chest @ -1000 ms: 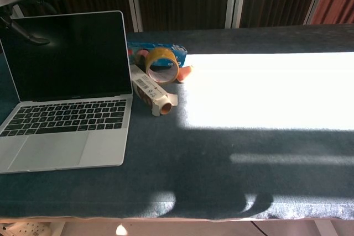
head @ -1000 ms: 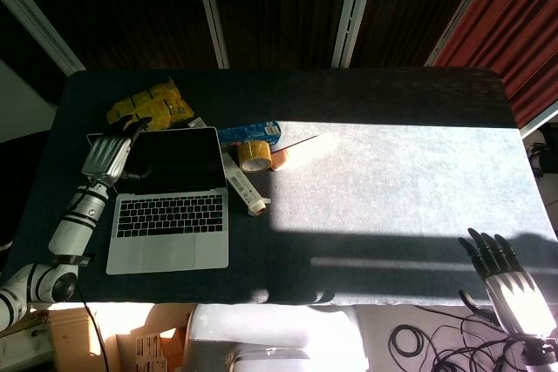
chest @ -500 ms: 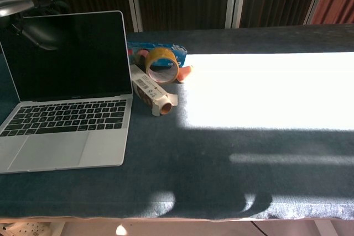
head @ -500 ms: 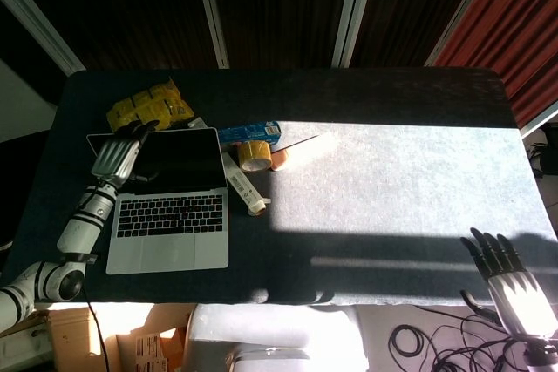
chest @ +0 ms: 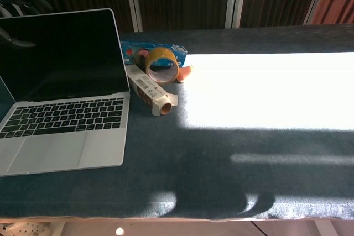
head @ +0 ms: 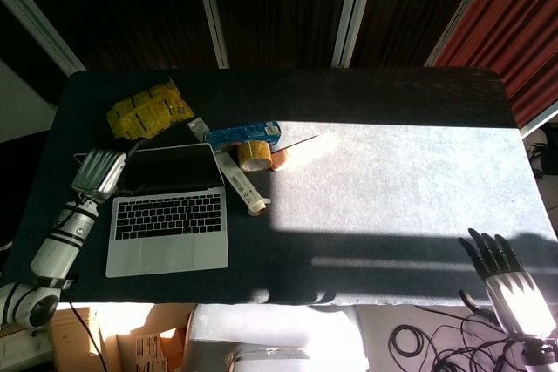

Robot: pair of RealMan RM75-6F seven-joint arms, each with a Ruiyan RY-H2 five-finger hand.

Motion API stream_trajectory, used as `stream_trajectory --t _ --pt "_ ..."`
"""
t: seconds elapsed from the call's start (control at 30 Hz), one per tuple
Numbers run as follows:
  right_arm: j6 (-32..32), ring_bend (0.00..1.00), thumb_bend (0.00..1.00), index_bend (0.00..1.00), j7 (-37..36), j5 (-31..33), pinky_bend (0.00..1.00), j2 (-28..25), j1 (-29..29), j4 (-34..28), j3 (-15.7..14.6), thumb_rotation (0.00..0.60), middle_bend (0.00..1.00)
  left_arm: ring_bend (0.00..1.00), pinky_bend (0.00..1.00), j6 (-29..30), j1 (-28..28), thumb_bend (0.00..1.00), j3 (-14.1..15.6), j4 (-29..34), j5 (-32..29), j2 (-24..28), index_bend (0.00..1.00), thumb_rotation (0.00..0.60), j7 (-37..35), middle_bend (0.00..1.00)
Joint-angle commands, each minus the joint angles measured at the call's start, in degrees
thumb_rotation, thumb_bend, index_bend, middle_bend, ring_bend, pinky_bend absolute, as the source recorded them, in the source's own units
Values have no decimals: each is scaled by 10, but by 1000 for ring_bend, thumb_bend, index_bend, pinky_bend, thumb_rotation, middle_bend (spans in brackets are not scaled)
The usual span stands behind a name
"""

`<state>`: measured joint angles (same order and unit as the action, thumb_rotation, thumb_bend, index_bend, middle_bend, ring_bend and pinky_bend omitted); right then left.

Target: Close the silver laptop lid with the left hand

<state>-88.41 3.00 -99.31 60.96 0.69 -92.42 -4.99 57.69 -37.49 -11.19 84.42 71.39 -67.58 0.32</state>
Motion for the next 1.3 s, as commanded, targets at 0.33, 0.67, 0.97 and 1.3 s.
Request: stream_trajectory --t 0.33,0.67,0.97,1.3 --pt "8 0 224 0 17 0 0 6 -2 -5 0 600 0 237 324 43 52 237 86 95 128 56 241 593 37 364" --pt "5 0 224 0 17 -3 0 5 -1 -6 -2 600 0 209 324 75 93 237 165 102 236 53 241 505 45 362" --pt "11 0 224 0 23 -1 0 7 -3 -7 -2 600 0 131 301 51 106 235 203 87 250 35 226 447 -23 272" --pt "13 0 224 0 28 1 0 9 -3 -8 -3 600 0 65 282 22 106 233 218 45 250 5 189 419 -74 178"
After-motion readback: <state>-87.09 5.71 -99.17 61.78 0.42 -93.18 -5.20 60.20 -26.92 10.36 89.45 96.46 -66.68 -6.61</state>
